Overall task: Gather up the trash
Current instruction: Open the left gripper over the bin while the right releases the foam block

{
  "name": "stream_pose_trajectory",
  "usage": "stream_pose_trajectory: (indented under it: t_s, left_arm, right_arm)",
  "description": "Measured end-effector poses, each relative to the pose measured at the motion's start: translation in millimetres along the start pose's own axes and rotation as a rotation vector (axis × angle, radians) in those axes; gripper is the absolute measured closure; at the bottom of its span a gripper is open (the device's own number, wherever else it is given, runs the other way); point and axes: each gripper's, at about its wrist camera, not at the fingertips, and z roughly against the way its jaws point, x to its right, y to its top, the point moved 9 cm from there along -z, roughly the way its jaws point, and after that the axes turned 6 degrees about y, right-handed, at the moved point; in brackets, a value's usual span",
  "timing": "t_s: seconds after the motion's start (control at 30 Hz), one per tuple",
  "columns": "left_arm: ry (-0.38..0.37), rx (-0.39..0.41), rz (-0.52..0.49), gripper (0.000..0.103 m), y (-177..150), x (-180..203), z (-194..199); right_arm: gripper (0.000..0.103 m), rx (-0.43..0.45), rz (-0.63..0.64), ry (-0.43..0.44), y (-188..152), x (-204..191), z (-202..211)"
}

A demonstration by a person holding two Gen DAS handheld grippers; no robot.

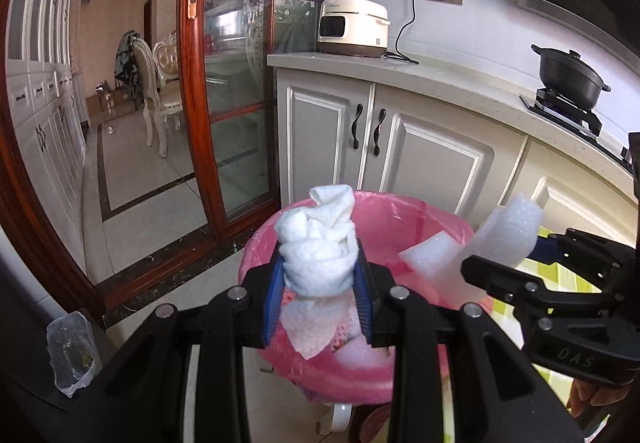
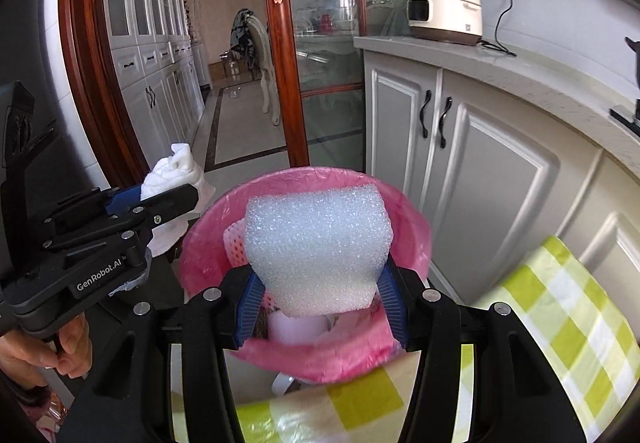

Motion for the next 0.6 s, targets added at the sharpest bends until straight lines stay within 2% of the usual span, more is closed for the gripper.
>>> stream_pose_trajectory:
  t_s: [0.1, 0.13, 0.2, 0.27, 0.4, 0.53, 0.6]
  left_arm:
    - [0.001, -0.004, -0.002, 0.067, 3.2, -2.8, -16.2]
    - [0.006, -0.006, 0.001, 0.062, 3.3, -4.0, -20.7]
    - [0.015, -0.011, 0.008, 0.060, 3.2, -9.5, -27.4]
    - [0.024, -0.013, 0.012, 0.049, 2.0, -13.7, -32.1]
    - [0.048, -0.007, 0.007, 0.047, -1.7, -18.6, -30.1]
    - [0.078, 0.009, 0.016, 0.023, -7.9, -25.3, -13.5]
    - [0.087, 0.023, 0.010, 0.016, -11.0, -26.2, -0.2]
  right_arm:
    - [0.051, -0.006, -0.010, 0.015, 0.7, 6.0, -12.2]
    - [0.049, -0.008, -0.015, 0.017, 0.3, 7.5, -14.8]
    - [0.043, -0.006, -0.027, 0.020, -1.7, 12.1, -19.2]
    - [0.036, -0.005, -0.034, 0.022, -4.4, 15.7, -20.3]
    - [0.035, -0.003, -0.034, 0.010, -7.3, 18.6, -18.3]
    - [0.035, 0.013, -0.032, -0.008, -8.6, 20.4, -5.7]
    - [0.036, 0.017, -0.023, -0.023, -9.7, 20.8, 2.0]
